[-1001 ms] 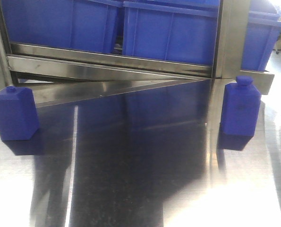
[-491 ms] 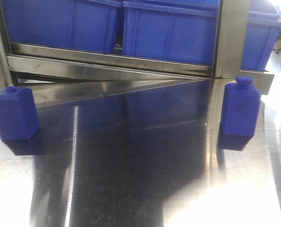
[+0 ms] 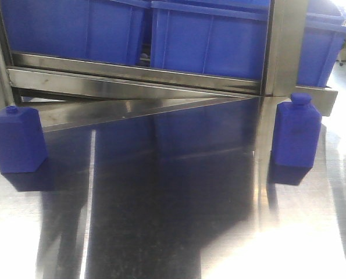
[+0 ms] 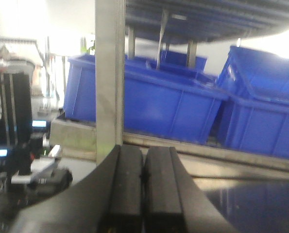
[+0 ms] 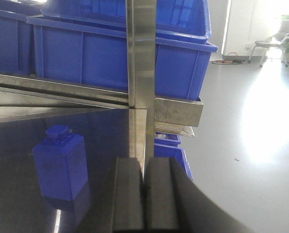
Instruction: Pick and sort blue part to right shelf
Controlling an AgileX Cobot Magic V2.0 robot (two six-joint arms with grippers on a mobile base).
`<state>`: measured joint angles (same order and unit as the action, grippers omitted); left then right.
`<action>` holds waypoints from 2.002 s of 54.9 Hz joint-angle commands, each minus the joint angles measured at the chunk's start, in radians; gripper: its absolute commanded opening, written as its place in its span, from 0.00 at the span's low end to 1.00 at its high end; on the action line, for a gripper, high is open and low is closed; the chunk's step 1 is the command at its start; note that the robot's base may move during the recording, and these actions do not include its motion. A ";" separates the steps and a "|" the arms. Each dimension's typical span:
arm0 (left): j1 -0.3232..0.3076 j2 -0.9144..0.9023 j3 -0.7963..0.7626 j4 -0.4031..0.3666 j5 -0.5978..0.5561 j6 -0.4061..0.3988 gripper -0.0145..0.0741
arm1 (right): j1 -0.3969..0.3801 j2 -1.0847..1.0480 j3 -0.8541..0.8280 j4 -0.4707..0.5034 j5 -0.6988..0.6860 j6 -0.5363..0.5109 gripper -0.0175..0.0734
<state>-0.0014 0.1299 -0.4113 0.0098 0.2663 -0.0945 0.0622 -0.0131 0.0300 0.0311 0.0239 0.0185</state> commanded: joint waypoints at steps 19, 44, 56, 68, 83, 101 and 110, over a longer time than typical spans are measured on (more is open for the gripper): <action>-0.007 0.554 -0.435 -0.261 0.437 0.257 0.33 | -0.007 -0.013 -0.008 -0.001 -0.088 -0.009 0.25; -0.011 0.911 -0.580 -0.483 0.497 0.323 0.80 | -0.007 -0.013 -0.008 -0.001 -0.088 -0.009 0.25; -0.097 1.054 -0.704 -0.478 0.517 0.346 0.81 | -0.007 -0.013 -0.008 -0.001 -0.088 -0.009 0.25; -0.206 1.242 -0.845 -0.290 0.621 0.279 0.81 | -0.007 -0.013 -0.008 -0.001 -0.088 -0.009 0.25; -0.225 1.415 -0.939 -0.232 0.708 0.032 0.80 | -0.007 -0.013 -0.008 -0.001 -0.088 -0.009 0.25; -0.225 1.504 -0.941 -0.176 0.774 -0.007 0.80 | -0.007 -0.013 -0.008 -0.001 -0.088 -0.009 0.25; -0.225 1.544 -0.941 -0.176 0.784 -0.007 0.80 | -0.007 -0.013 -0.008 -0.001 -0.088 -0.009 0.25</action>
<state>-0.2201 1.6963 -1.3198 -0.1593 1.0546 -0.0887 0.0622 -0.0131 0.0300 0.0311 0.0239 0.0185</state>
